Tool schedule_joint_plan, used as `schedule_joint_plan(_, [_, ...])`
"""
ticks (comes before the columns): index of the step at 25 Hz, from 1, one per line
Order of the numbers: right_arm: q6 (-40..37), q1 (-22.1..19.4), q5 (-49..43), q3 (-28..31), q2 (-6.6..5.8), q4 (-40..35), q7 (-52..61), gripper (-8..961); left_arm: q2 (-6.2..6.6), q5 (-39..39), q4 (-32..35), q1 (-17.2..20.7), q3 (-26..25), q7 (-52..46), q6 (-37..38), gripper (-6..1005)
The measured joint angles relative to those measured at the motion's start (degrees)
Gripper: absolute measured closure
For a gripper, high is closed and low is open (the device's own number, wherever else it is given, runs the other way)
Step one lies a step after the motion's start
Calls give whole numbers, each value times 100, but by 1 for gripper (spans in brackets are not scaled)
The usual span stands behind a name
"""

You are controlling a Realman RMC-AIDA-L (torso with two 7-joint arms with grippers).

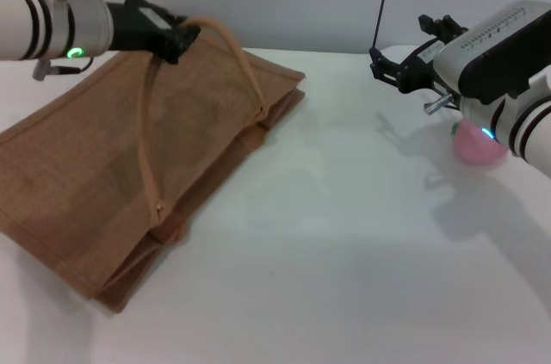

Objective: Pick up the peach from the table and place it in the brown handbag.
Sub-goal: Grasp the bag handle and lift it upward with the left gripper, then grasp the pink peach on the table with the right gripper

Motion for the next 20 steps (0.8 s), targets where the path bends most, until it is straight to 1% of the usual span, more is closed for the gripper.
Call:
schedule_joint_plan(6, [0,0,-5,44,0,0,-6,69,12,-164,839,190,18,-297,-492,873])
schedule_joint_plan(10, [118,0,-12,74,-5,-54,-8,69,22,-128,1177,264,14,-443,-694,873])
schedule_joint_plan(15, [740,-79,-19,363,-39,-480,-192,68,42,-91,1602,420,-56,-600,-819,872])
schedule_joint_plan(20, [1065,-470,-21,768,-26,-1215,-745,67,48,-60,1914,550,-313,-648,-1022,872])
